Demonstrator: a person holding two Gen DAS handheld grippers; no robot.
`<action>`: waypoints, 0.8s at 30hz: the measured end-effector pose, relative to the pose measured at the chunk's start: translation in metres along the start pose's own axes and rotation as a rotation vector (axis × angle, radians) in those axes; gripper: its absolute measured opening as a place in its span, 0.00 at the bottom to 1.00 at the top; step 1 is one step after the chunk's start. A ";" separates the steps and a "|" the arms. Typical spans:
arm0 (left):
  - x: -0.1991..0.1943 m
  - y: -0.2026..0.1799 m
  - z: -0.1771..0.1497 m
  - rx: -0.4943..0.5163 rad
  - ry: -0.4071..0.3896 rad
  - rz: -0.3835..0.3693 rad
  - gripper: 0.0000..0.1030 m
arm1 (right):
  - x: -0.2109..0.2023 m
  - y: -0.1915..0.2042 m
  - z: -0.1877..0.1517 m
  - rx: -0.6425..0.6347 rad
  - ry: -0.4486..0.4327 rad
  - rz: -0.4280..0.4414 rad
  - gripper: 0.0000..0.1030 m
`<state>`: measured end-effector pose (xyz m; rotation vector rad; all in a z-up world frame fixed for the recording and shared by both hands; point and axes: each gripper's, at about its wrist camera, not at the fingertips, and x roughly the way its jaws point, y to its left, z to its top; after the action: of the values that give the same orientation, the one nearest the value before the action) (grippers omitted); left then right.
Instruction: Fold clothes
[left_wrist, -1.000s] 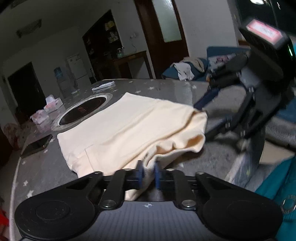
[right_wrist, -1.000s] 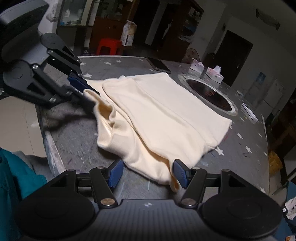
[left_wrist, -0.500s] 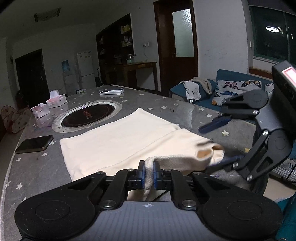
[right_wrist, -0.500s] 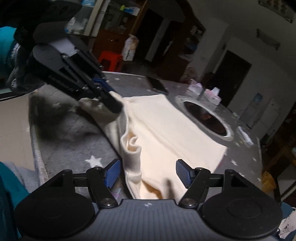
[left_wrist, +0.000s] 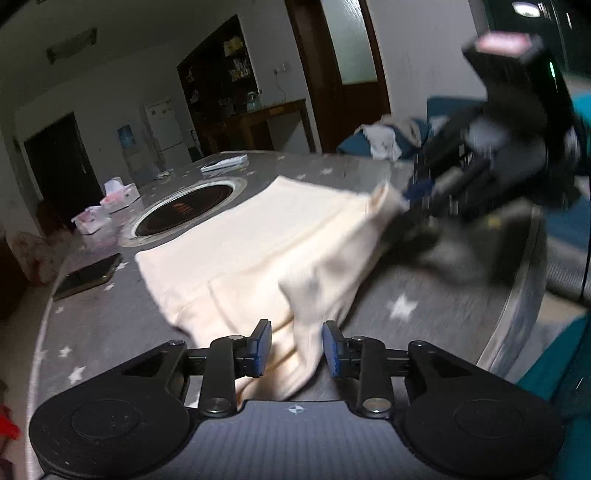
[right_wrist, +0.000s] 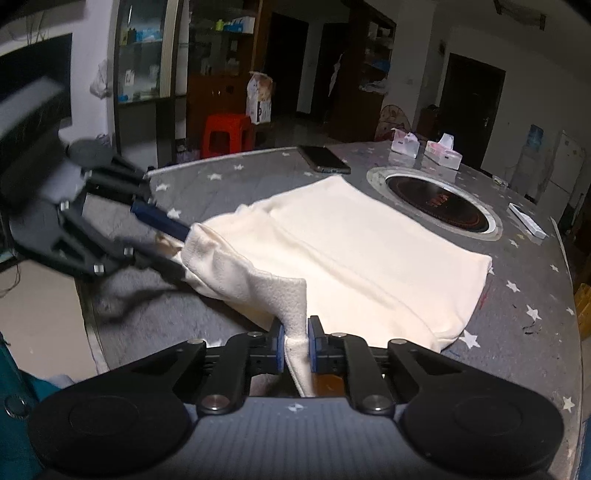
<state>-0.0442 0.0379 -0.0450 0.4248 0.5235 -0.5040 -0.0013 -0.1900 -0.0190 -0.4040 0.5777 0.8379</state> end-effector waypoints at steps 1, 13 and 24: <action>0.000 -0.001 -0.003 0.013 0.004 0.008 0.32 | -0.001 -0.001 0.001 0.004 -0.003 0.001 0.10; -0.014 0.003 -0.008 -0.014 -0.031 0.000 0.05 | -0.017 0.007 0.002 0.015 -0.058 -0.027 0.09; -0.083 -0.015 0.005 -0.079 -0.072 -0.086 0.05 | -0.086 0.026 0.005 0.008 -0.051 0.050 0.09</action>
<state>-0.1124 0.0518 0.0022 0.3084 0.4917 -0.5774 -0.0658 -0.2204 0.0357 -0.3615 0.5451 0.8908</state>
